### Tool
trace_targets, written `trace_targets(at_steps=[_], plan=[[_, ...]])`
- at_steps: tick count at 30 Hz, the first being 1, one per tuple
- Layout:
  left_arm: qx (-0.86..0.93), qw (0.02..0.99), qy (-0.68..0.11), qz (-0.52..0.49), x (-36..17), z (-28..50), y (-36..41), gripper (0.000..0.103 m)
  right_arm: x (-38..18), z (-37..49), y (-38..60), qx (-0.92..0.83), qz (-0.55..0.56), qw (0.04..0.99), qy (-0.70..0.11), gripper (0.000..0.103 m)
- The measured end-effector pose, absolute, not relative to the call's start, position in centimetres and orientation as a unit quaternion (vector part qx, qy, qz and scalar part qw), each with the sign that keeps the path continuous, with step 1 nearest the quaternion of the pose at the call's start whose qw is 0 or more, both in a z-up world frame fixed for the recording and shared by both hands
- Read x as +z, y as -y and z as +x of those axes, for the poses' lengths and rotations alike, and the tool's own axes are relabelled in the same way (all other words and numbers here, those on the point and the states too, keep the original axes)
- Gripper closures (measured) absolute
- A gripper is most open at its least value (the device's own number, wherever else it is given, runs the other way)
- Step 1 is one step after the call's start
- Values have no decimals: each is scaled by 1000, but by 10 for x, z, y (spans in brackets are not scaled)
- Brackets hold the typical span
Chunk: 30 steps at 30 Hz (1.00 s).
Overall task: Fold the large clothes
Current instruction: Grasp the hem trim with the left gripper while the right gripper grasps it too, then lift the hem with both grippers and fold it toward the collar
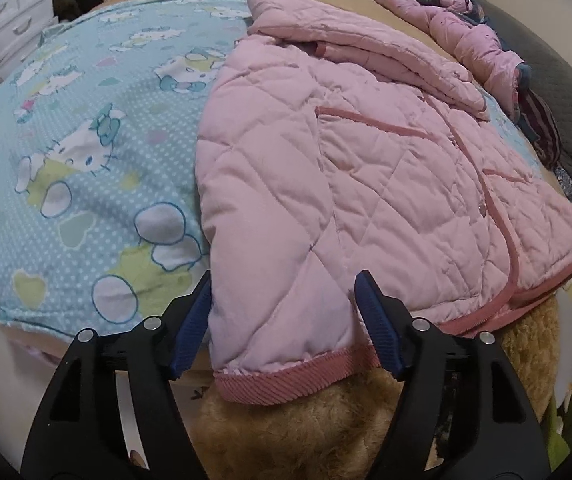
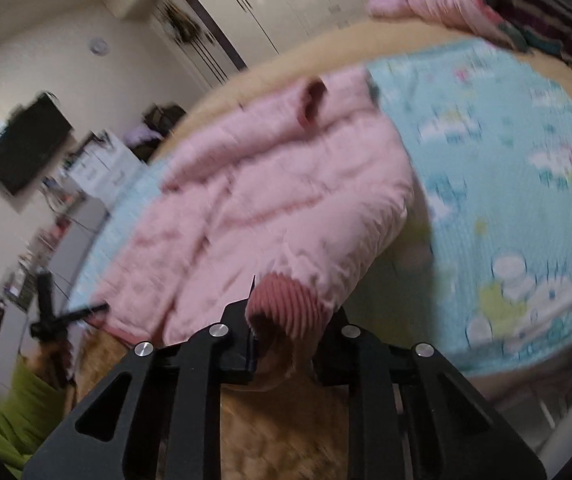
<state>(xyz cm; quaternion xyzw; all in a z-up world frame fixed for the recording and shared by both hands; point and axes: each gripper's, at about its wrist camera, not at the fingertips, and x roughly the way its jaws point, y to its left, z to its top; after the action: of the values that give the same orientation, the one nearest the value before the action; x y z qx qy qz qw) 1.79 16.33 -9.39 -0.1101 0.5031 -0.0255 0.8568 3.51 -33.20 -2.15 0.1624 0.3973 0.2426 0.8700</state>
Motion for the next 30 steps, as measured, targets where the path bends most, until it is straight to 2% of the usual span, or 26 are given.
trace_targets(at_steps=[2, 5, 10, 30], plan=[[-25, 858, -501, -107, -92, 17, -162, 64, -12, 40, 331, 248, 168, 875, -380, 85], [-29, 864, -488, -117, -84, 16, -163, 81, -1, 48, 332, 249, 178, 879, -366, 86], [-38, 883, -450, -129, -59, 19, -161, 86, 9, 57, 332, 249, 199, 886, -338, 86], [-34, 932, -349, -93, 35, 80, -147, 87, 49, 103, 335, 235, 204, 906, -286, 86]])
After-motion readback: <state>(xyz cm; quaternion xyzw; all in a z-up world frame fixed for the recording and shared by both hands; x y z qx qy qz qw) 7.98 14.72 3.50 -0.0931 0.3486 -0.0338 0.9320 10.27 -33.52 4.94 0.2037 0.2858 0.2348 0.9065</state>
